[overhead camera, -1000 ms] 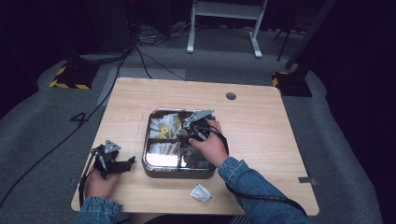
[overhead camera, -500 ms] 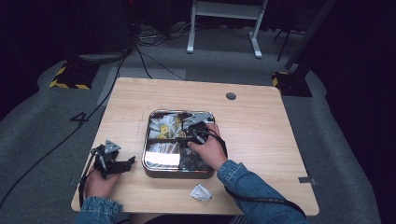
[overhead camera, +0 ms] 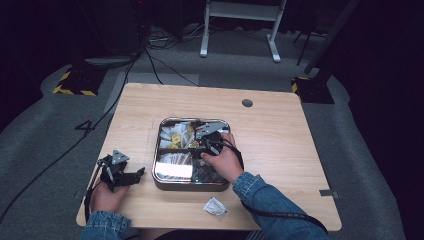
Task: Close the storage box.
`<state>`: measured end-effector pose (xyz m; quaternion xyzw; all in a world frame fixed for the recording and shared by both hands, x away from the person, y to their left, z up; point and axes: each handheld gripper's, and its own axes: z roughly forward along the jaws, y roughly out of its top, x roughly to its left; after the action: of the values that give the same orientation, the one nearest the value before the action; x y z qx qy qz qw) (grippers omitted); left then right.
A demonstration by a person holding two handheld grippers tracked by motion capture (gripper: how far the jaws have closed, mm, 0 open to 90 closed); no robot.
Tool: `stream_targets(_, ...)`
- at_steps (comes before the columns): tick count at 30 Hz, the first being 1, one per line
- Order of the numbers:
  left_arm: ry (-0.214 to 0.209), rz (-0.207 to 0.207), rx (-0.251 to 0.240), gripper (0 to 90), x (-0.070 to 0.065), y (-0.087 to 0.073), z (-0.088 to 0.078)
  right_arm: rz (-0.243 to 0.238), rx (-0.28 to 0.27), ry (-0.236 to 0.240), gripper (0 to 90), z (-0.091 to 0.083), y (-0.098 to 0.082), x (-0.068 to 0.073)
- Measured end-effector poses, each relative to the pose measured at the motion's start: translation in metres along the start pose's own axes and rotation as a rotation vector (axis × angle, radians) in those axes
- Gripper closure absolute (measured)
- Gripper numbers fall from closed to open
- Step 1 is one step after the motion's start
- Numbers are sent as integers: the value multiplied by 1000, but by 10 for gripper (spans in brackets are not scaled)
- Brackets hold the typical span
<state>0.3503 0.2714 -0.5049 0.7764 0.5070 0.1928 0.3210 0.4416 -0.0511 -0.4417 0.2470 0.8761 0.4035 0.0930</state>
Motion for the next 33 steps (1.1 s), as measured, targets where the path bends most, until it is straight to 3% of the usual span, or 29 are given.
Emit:
stream_targets(8, 0, 0, 0, 187, 0, 0, 0, 21, -6, 31, 466, -1, 0, 0)
stream_targets(14, 0, 1, 1, 187, 0, 0, 0, 28, -49, 30, 374, -11, 4, 0)
stream_targets(22, 2, 0, -2, 191, -1, 0, 0, 28, -97, 6, 352, -42, 6, -9)
stream_targets(30, 2, -1, -2, 191, -1, 0, 0, 45, -114, -12, 348, -70, 0, -20)
stream_targets(33, 1, -1, -3, 191, -1, 0, 0, 41, -119, -27, 346, -88, -5, -26)
